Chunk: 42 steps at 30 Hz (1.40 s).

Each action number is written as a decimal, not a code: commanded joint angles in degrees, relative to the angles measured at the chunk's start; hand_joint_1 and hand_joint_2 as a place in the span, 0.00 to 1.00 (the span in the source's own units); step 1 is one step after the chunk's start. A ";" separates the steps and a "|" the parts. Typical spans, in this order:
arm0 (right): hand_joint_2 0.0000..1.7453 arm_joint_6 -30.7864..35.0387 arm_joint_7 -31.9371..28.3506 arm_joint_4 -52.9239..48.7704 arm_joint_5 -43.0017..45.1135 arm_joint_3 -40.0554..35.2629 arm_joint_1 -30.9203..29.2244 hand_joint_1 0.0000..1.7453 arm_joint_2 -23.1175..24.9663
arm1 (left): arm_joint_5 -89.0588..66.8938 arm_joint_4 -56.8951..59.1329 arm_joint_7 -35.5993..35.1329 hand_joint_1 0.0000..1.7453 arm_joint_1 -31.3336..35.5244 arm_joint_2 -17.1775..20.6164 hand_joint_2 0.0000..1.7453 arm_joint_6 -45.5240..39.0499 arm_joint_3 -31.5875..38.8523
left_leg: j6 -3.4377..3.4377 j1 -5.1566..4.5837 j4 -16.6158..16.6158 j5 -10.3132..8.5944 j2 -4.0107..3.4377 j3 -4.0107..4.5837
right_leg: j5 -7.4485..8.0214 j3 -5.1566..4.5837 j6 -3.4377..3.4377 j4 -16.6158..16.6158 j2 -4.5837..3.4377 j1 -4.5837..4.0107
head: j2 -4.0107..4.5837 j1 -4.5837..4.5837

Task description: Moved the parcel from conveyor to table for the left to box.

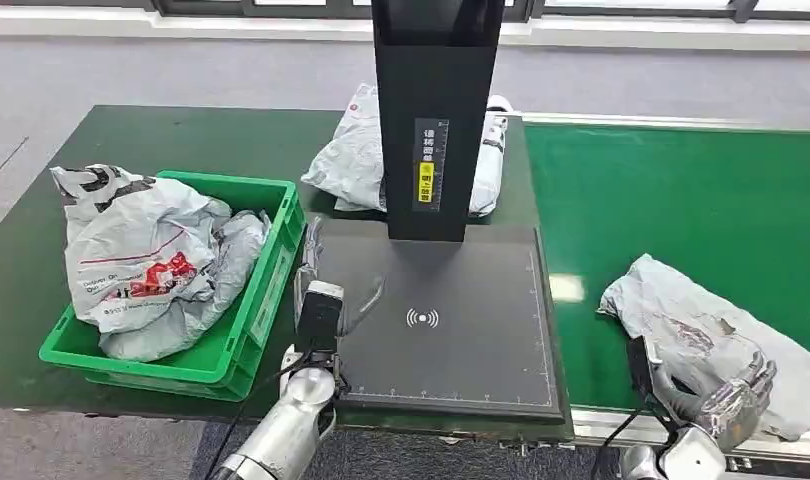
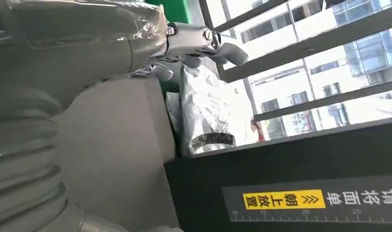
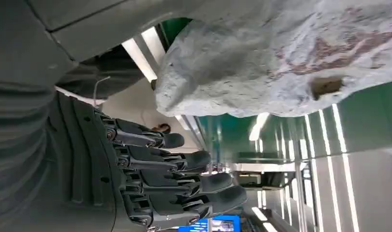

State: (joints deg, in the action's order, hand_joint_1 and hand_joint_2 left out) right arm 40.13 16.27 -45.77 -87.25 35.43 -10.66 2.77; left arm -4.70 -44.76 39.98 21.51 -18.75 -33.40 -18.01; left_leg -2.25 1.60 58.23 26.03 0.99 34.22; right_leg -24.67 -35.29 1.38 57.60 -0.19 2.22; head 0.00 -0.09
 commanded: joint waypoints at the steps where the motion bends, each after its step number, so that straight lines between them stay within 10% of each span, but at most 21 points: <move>1: 1.00 -0.15 11.02 21.39 -2.75 -13.42 -5.44 0.00 -8.81 | 0.26 2.06 -0.33 0.00 0.45 1.93 1.00 0.57 2.02 | 0.16 0.02 -0.15 0.06 -0.36 -0.35 | 0.06 0.27 -0.19 -0.21 -0.25 -0.09 | 0.02 0.00; 29: 1.00 -12.83 16.47 28.08 -2.69 -20.52 -10.19 0.00 -11.23 | 0.60 3.32 -0.88 0.00 1.25 1.89 1.00 2.01 1.92 | 0.27 -0.02 -0.05 -0.01 -0.21 -0.44 | 0.10 0.43 -0.14 -0.20 -0.08 -0.06 | 0.00 -0.02; 30: 1.00 -12.83 16.47 28.08 -2.69 -20.52 -10.19 0.14 -11.23 | 0.60 3.32 -0.88 0.00 1.25 1.89 1.00 2.01 1.92 | 0.19 -0.02 0.04 0.00 -0.13 -0.37 | 0.07 0.37 -0.05 -0.10 -0.06 -0.02 | 0.00 -0.02; 31: 1.00 -13.84 16.28 28.19 -2.75 -20.35 -10.17 1.00 -11.40 | 0.70 3.42 -0.85 0.00 1.31 1.89 1.00 2.10 1.91 | 0.23 -0.01 0.02 -0.02 -0.14 -0.37 | 0.09 0.40 -0.08 -0.15 -0.04 -0.05 | 0.00 -0.02; 42: 1.00 -16.63 13.81 27.19 -2.75 -17.59 -10.70 1.00 -10.10 | 1.30 2.14 -1.65 0.00 0.80 1.72 1.00 3.16 2.03 | 0.42 -0.05 -0.03 -0.09 -0.22 -0.40 | 0.13 0.46 -0.05 -0.19 -0.03 -0.02 | 0.00 0.00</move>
State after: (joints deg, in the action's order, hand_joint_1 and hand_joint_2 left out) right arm 24.26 31.78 -21.79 -87.30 18.49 -20.27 -7.96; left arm -3.41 -44.26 39.21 21.05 -18.18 -31.15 -16.98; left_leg -1.99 1.57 58.33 25.92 0.95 33.98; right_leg -24.56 -34.94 1.55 57.54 -0.16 2.24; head 0.00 -0.09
